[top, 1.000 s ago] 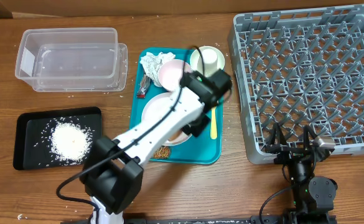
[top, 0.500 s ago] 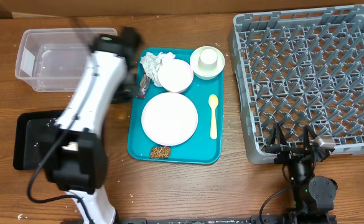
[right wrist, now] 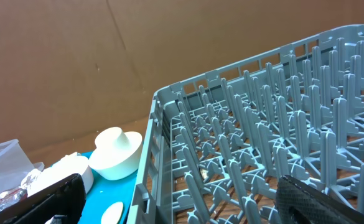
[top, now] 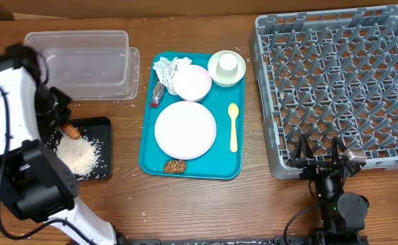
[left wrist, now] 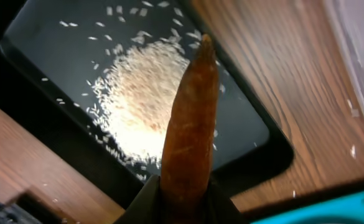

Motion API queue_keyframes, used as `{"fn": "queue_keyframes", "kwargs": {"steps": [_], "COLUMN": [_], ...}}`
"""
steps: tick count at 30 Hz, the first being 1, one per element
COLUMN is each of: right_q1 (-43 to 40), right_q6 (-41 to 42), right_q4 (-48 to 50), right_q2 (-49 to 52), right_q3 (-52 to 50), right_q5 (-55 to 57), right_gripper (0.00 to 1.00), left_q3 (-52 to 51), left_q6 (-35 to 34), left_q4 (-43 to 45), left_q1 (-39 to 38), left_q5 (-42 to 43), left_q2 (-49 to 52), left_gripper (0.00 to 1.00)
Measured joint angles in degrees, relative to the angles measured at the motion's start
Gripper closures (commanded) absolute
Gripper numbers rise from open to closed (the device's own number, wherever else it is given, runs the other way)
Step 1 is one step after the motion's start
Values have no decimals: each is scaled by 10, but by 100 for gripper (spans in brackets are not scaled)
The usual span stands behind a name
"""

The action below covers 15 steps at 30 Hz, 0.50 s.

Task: Sort waste into correct bins and load items into the dishwasher
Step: 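Carry the churro stick to the black tray and release it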

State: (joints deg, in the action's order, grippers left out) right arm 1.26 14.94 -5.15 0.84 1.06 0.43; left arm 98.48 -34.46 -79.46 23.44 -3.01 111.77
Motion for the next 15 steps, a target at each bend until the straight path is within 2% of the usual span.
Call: {"fn": "queue_keyframes", "kwargs": {"steps": [7,15], "right_q1": [0,0], "right_q6": [0,0], "right_q4": [0,0], "right_q2": [0,0], "right_q3": [0,0], "right_q5": [0,0], "right_gripper": [0,0], "left_q3": [-134,-164], "left_q6": [-39,-46], "left_q4": [108,141], "left_q1": [40,56], "left_q5": [23,23], "left_q2": [2,2], "left_gripper": [89,78]}}
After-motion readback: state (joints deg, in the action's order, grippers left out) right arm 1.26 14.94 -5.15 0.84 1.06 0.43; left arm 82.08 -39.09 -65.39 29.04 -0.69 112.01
